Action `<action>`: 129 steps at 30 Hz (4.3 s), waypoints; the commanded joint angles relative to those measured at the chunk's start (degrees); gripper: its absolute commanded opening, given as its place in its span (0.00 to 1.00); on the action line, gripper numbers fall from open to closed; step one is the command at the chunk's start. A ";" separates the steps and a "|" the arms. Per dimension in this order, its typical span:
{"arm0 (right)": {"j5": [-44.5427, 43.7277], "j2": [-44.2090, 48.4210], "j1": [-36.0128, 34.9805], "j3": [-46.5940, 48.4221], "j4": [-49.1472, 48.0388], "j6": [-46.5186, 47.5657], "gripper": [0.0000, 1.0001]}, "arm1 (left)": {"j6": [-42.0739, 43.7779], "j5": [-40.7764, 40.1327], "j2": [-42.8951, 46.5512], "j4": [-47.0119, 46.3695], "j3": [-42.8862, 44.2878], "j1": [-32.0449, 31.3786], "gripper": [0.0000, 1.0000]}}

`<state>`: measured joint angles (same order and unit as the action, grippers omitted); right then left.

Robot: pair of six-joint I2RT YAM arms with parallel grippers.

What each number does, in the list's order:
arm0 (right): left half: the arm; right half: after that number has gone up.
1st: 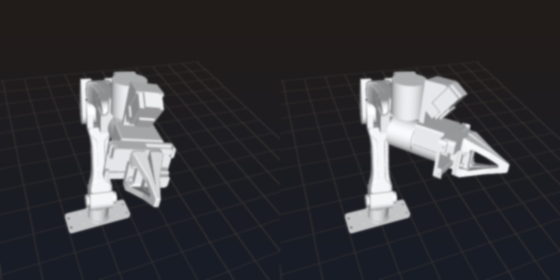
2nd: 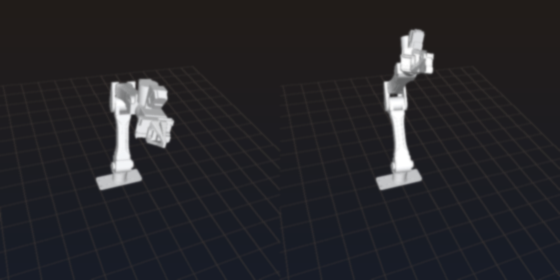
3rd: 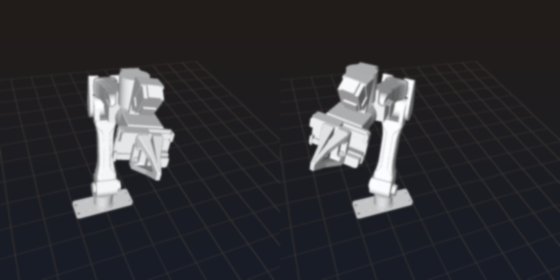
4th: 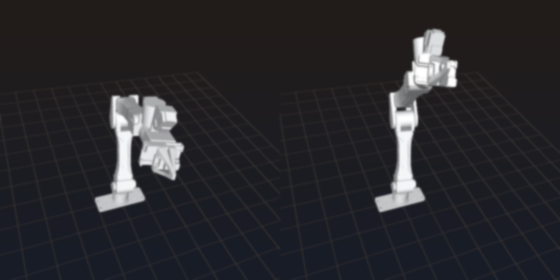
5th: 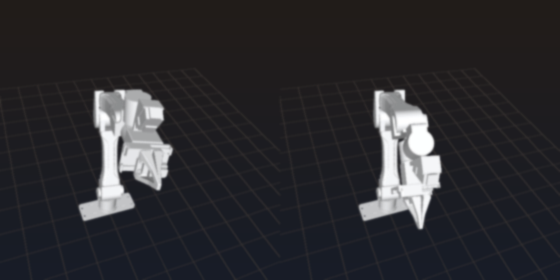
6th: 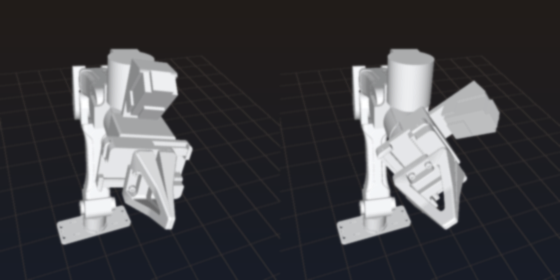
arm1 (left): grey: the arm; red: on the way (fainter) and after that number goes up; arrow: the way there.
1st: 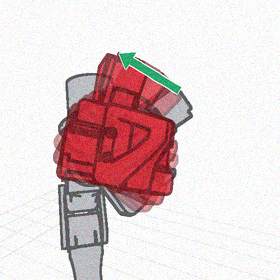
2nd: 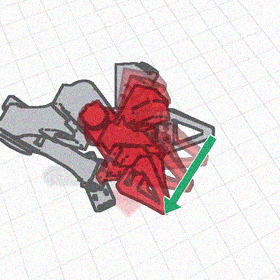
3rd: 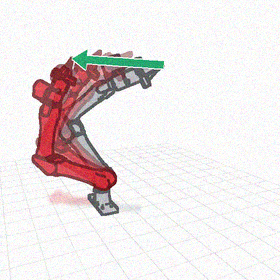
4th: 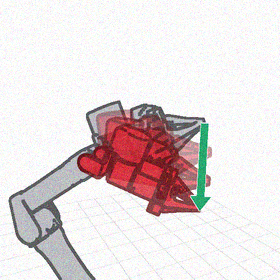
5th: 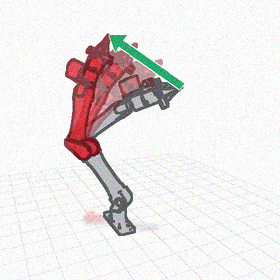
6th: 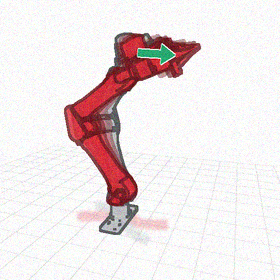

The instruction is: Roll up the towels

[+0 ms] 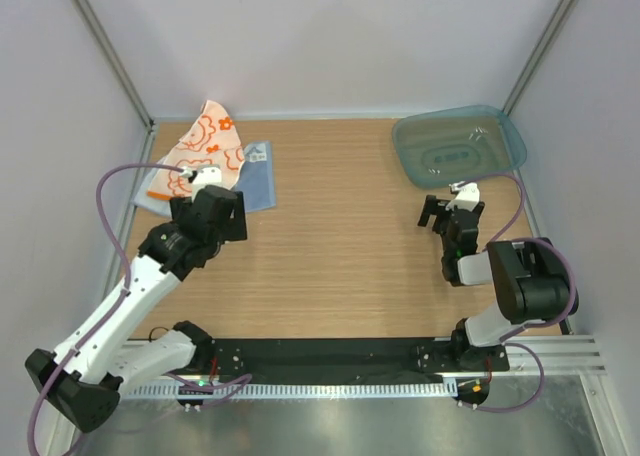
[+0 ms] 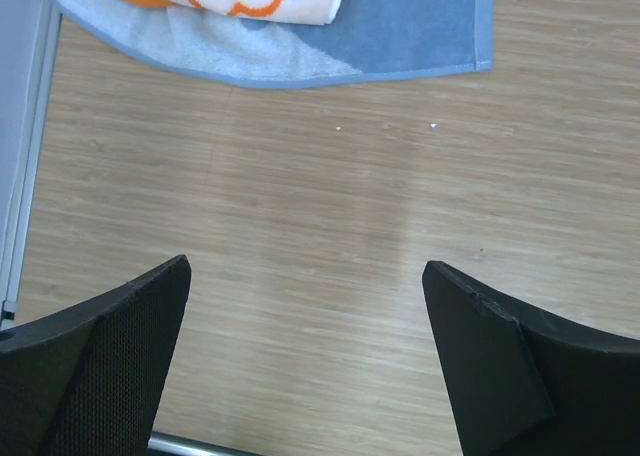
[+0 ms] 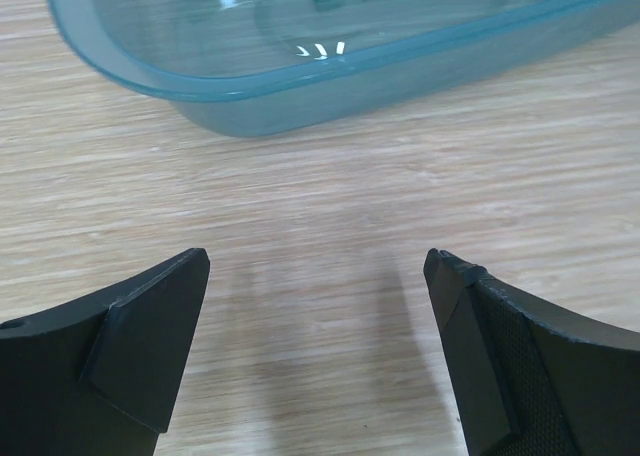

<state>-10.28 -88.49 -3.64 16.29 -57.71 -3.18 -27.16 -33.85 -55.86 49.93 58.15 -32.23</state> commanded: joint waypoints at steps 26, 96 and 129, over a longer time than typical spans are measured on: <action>7.55 -20.25 -35.29 74.99 81.17 -25.82 0.87 | 1.67 -5.09 9.71 -10.91 -3.48 3.05 1.00; 2.54 4.39 -41.62 44.15 79.42 -35.32 0.30 | -0.27 -4.03 -2.23 -8.01 3.54 7.09 1.00; 6.25 -62.50 -46.54 109.72 94.62 -38.13 0.56 | -0.79 8.09 -14.02 -11.52 7.50 14.21 1.00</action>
<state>0.23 -145.34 -49.50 125.19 25.74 -40.56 -26.83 -27.20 -72.53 40.47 65.73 -18.33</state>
